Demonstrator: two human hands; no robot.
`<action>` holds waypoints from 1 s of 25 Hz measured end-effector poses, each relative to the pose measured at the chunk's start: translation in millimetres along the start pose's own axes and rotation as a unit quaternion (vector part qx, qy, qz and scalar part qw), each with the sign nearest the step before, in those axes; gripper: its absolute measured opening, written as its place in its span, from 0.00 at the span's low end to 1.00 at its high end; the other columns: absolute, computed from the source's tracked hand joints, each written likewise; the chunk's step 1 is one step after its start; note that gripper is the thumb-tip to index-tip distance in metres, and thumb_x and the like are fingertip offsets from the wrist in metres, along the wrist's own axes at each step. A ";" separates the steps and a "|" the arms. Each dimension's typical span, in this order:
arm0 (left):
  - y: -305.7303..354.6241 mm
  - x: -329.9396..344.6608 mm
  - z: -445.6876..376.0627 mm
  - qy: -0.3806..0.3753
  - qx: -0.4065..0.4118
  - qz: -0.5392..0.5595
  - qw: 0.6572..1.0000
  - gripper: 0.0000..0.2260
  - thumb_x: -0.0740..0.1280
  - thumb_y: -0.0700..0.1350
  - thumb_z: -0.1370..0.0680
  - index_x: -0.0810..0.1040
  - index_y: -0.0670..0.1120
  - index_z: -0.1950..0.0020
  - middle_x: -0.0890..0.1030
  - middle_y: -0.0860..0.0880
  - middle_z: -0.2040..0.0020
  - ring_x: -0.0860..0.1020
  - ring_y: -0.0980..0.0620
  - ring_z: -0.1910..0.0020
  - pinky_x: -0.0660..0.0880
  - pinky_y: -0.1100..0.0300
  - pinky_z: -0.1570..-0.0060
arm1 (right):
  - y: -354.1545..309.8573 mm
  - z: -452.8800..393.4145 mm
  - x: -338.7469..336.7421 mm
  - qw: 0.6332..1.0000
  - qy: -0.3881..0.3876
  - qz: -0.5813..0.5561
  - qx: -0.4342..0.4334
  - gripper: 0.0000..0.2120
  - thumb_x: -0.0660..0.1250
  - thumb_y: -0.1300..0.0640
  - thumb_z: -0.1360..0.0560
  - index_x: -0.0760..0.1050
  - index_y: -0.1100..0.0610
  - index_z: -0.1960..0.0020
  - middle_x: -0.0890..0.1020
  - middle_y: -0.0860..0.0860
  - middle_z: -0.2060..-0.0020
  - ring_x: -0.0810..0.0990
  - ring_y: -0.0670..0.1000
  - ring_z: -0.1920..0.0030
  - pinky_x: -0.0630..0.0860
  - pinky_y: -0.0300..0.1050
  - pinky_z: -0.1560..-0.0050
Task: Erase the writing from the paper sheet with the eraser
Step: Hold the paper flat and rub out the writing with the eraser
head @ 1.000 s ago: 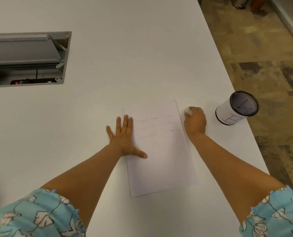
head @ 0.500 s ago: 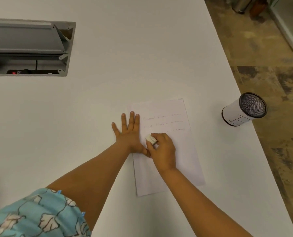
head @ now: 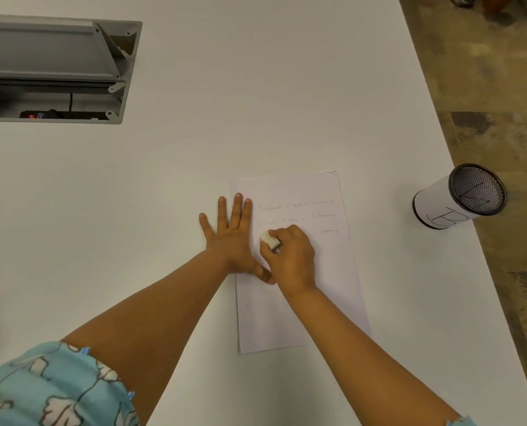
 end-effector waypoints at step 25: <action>1.1 -5.5 2.1 -0.030 -0.006 0.001 1.000 0.69 0.70 0.74 0.46 0.23 0.47 0.30 0.25 0.47 0.28 0.24 0.42 0.31 0.32 0.34 0.35 | 2.9 14.9 -6.9 1.000 0.008 -0.001 0.029 0.14 0.69 0.57 0.29 0.77 0.62 0.46 0.80 0.57 0.50 0.78 0.55 0.50 0.72 0.38 0.50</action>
Point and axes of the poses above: each hand's wrist, its own z-axis away from the middle knuckle, its own x-axis out of the palm, y = z × x, the point moved 1 cm from there along -z, towards the middle knuckle
